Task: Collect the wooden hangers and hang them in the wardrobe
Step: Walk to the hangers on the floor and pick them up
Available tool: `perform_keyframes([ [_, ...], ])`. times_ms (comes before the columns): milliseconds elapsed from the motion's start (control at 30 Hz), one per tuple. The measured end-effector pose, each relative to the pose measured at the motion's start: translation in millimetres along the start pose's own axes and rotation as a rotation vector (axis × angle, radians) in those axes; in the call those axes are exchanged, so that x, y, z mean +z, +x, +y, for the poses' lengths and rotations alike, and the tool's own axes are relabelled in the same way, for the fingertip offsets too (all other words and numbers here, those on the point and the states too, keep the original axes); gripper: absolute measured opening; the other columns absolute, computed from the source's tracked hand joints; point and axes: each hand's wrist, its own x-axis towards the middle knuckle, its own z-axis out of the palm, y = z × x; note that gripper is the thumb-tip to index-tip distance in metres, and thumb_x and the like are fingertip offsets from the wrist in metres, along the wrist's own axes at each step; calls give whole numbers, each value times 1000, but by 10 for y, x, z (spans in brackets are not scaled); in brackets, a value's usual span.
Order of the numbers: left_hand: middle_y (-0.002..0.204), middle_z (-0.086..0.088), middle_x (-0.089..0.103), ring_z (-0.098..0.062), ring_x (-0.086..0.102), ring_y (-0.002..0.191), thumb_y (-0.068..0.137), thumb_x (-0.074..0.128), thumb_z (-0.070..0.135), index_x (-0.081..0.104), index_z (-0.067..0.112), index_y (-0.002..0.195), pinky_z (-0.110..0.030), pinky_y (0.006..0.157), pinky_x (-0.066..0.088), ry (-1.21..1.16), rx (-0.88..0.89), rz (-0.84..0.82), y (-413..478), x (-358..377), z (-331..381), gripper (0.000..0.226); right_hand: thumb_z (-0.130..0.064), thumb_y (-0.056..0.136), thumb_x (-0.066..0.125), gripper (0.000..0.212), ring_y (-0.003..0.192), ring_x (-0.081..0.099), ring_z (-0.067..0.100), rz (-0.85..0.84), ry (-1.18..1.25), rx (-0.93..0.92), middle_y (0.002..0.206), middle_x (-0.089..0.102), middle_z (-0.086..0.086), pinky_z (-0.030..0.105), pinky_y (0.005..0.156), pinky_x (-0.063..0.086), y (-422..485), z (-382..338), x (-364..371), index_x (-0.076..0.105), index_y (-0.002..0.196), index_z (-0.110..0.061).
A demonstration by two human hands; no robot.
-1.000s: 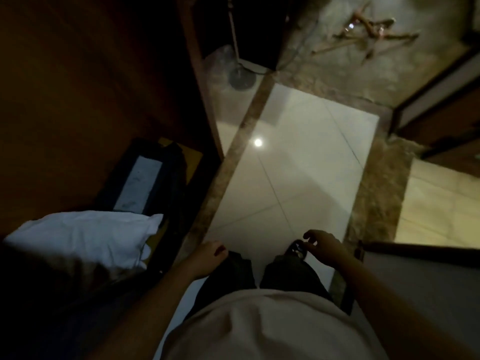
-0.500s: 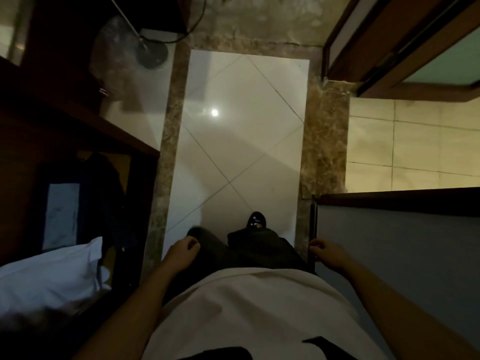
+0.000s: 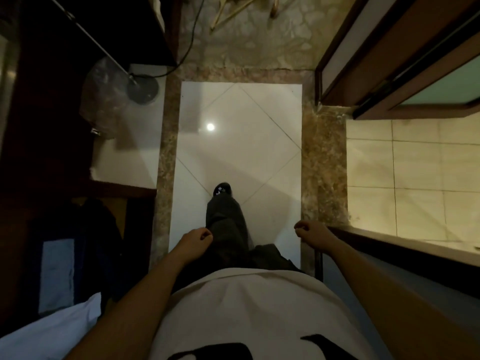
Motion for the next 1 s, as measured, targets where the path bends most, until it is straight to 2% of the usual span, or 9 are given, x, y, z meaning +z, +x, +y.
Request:
perform_keyframes([
  [133, 119, -15, 60, -26, 56, 105, 96, 42, 24, 58, 8, 113, -31, 88, 44, 30, -11, -17, 277, -684, 228, 28, -18, 94, 48, 30, 105, 59, 31, 3, -30, -57, 118, 62, 20, 32, 84, 44, 317, -850, -279, 59, 118, -4],
  [200, 117, -14, 59, -25, 56, 103, 96, 41, 24, 57, 8, 114, -32, 87, 45, 30, 10, -18, 407, -1032, 358, 29, -19, 94, 48, 30, 105, 59, 29, 2, -60, -122, 118, 62, 18, 28, 82, 42, 472, -1294, -426, 59, 118, -5],
  [300, 111, -15, 61, -21, 54, 91, 96, 42, 21, 58, 5, 113, -27, 76, 43, 3, 36, 10, 584, -1516, 521, 28, -17, 94, 48, 30, 105, 59, 28, 43, -55, -233, 118, 62, 16, 30, 87, 44, 649, -1931, -694, 59, 119, -5],
  [433, 109, -18, 62, -22, 55, 91, 96, 44, 18, 59, 3, 109, -30, 79, 44, -26, 1, 79, 889, -2025, 647, 25, -21, 93, 48, 32, 105, 59, 27, 67, -42, -311, 118, 62, 13, 37, 93, 47, 907, -2458, -1124, 58, 121, -10],
  [600, 119, -14, 59, -23, 56, 101, 95, 45, 22, 58, 5, 117, -27, 83, 43, 114, -62, 42, 1310, -2464, 976, 30, -18, 93, 49, 28, 94, 56, 21, 80, -51, -281, 115, 62, 13, 25, 80, 41, 1361, -2546, -1842, 60, 117, -8],
  [700, 118, -15, 61, -25, 58, 102, 95, 44, 23, 59, 5, 117, -32, 90, 48, 92, -89, 60, 1643, -2702, 1376, 32, -15, 93, 48, 25, 90, 56, 22, 84, -16, -206, 108, 63, 16, 32, 82, 46, 1685, -2412, -2353, 61, 112, -5],
  [767, 120, -16, 60, -22, 56, 98, 96, 43, 22, 58, 5, 118, -28, 84, 45, 115, -89, 49, 1851, -2824, 1750, 32, -14, 93, 48, 26, 91, 57, 24, 90, 19, -150, 107, 63, 17, 38, 86, 47, 1867, -2311, -2718, 61, 113, -3],
  [900, 117, -17, 61, -29, 58, 103, 96, 44, 21, 59, 3, 115, -29, 83, 44, 127, -51, 21, 2205, -2981, 2712, 30, -11, 95, 46, 28, 91, 55, 24, 74, 107, -27, 113, 61, 21, 31, 78, 46, 2080, -2108, -3463, 58, 117, 0],
  [1000, 113, -16, 63, -26, 58, 96, 95, 45, 21, 60, 6, 112, -29, 82, 44, 93, 49, 14, 2496, -3078, 3575, 28, -15, 96, 45, 29, 99, 56, 27, 73, 145, 17, 118, 59, 19, 34, 89, 47, 2242, -1968, -3966, 57, 120, -3],
])
